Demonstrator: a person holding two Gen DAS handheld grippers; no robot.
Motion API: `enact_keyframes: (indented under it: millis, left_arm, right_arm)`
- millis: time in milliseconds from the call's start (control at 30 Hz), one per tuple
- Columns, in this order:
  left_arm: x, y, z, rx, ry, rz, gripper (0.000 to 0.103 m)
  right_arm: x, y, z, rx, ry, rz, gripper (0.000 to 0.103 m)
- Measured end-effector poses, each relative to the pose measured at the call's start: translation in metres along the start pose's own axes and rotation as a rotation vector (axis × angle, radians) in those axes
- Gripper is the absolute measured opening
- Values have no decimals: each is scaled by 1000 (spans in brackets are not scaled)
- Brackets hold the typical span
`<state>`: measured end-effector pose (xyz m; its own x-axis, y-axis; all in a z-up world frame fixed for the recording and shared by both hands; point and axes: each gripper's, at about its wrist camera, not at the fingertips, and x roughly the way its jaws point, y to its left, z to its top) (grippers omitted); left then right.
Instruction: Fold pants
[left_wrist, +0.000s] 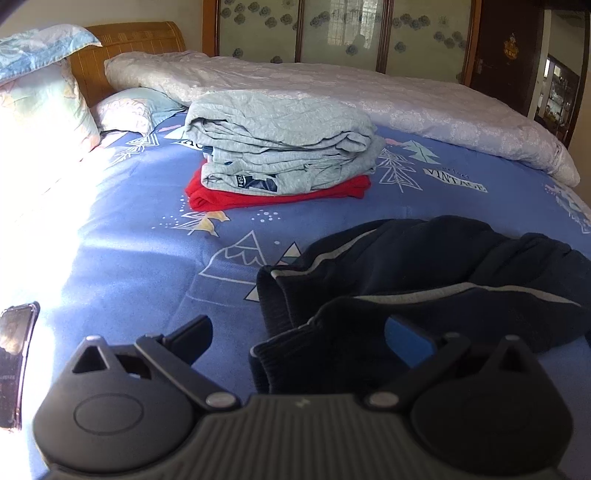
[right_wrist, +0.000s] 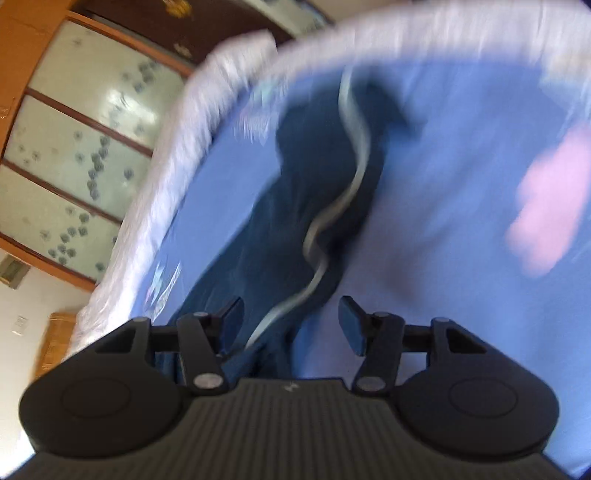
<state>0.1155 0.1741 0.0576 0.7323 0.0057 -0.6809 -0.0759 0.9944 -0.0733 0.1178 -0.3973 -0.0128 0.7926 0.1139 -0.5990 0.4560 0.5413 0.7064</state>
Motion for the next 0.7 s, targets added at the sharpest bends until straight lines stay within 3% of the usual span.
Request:
enact_keyframes:
  millis: [67,167,200,233,267,300,333,400,500,667,700]
  left_arm:
    - [2,6,1,-33,-22,-33,103]
    - [14,8,6,-73,-16,-59,99]
    - [18,8,8,-80,-14,-71,82]
    - [23,6,10,-79,-11,-86,44]
    - [28,5,13,-74,6,-106,24]
    - [35,3,16,-84,38,-124,11]
    - [38,2,18,-105,52,-113,10]
    - [30,0,26,-101,12,-107,10]
    - [-10,4,47,-95,-133,-138,9]
    - [-105,23,69,-96,-396,-207,9]
    - [-125,29,64,-79,-461,-208,2]
  right_arm:
    - [17,11,-15,1,31,25,60]
    - [37,18,-25,-2,14,-11,60]
    - [42,13,-27,26,6,-20,60]
    - [41,7,-28,55,-16,-23,58]
    - [46,5,-23,71,-44,-31,55]
    - [51,5,-18,76,-68,-41,32]
    - [53,4,-15,77,-71,-62,22]
    - [54,5,-14,104,-61,-34,15]
    - [33,37,-19,-6,-92,54,12]
    - [-48,80,-40,-161,-158,317,4]
    - [-67,81,-44,-180,-176,362,4]
